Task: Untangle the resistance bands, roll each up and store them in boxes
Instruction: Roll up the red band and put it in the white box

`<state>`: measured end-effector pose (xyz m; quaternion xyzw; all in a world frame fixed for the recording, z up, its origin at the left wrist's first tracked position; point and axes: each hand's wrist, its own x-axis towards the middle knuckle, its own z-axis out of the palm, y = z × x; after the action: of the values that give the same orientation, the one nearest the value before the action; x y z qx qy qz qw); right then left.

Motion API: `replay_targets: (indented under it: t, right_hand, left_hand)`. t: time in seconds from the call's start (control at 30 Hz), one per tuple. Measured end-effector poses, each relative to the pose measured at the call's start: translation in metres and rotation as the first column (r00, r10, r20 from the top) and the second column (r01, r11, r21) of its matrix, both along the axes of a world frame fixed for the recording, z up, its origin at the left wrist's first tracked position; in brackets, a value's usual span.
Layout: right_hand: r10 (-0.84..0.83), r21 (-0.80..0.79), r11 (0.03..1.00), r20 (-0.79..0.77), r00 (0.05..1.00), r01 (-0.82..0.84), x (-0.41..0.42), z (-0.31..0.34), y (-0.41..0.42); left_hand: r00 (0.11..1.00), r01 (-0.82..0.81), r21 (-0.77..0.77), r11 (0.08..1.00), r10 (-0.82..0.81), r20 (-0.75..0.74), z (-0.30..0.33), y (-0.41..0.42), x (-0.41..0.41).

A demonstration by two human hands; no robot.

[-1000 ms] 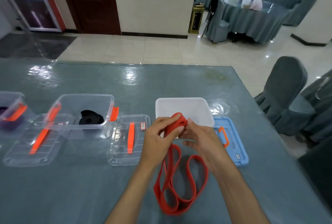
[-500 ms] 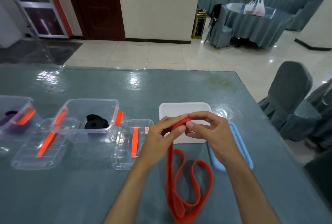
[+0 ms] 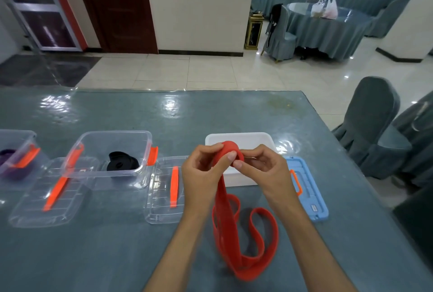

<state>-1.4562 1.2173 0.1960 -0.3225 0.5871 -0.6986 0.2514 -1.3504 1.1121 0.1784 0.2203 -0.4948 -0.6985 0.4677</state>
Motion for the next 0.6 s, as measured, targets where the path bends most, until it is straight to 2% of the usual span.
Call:
replay_targets:
  t: [0.1,0.23,0.3,0.43,0.5,0.6]
  right_hand:
    - [-0.035,0.014,0.999,0.032,0.999,0.035,0.004,0.004,0.0]
    - [-0.015,-0.05,0.999,0.129,0.992,0.021,0.008,0.002,-0.002]
    - [0.01,-0.031,1.0,0.163,0.987,-0.005,0.007,0.004,0.0]
    - [-0.022,0.063,0.998,0.073,0.997,0.017,0.004,0.011,0.003]
    - [-0.066,0.036,0.997,0.065,0.996,0.064,0.001,0.013,0.004]
    - [-0.064,0.009,0.998,0.073,0.995,0.064,-0.003,0.015,0.007]
  left_hand:
    - [0.999,0.01,0.005,1.0,-0.01,-0.034,-0.002,0.004,-0.003]
    - [0.995,0.069,-0.121,0.99,-0.061,0.073,-0.007,0.003,0.001]
    - [0.989,0.087,-0.182,0.979,-0.063,0.137,-0.008,0.0,0.005]
    - [0.969,0.129,-0.32,0.939,-0.051,0.242,-0.006,-0.004,0.007]
    - [0.974,0.148,-0.306,0.941,-0.085,0.208,-0.004,-0.002,0.006]
    - [0.974,0.21,-0.14,0.968,-0.194,0.119,0.001,-0.004,0.009]
